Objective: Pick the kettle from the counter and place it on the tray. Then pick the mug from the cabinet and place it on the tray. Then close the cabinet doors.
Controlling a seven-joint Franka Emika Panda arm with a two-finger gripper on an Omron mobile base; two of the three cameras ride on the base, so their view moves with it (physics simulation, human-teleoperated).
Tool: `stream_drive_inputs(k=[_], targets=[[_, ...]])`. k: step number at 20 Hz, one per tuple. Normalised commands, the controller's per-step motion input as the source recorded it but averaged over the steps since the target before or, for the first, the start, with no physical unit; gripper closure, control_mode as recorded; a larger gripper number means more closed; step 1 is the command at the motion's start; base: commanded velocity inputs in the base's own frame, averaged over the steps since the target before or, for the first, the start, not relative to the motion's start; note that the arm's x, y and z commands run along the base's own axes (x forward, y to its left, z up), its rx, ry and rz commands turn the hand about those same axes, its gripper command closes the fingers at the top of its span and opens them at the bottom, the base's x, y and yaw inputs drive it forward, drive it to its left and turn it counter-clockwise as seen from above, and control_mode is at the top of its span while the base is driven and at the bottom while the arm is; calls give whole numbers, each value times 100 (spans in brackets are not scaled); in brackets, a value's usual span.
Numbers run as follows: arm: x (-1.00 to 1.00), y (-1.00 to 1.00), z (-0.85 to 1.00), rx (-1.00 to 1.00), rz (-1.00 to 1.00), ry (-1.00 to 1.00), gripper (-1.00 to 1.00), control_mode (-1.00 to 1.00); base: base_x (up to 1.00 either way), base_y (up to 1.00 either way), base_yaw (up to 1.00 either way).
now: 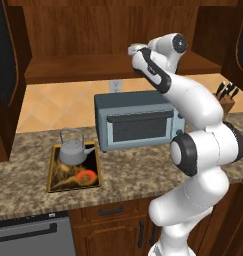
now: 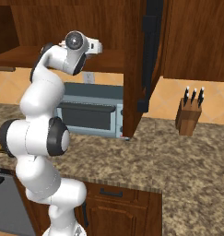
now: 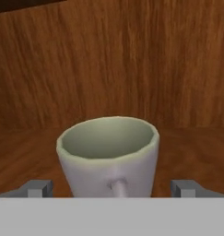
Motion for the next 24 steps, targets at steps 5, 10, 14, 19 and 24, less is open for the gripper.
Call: stream_drive_inputs(k=[5, 10, 14, 19, 24], targets=[[14, 0, -5, 0, 5, 0, -100, -100, 0, 0, 0], [9, 0, -3, 0, 2, 0, 100, -100, 0, 0, 0], [0, 0, -2, 0, 0, 0, 100, -100, 0, 0, 0], [0, 0, -4, 0, 0, 0, 100, -100, 0, 0, 0], [0, 0, 0, 0, 0, 0, 100, -100, 0, 0, 0]])
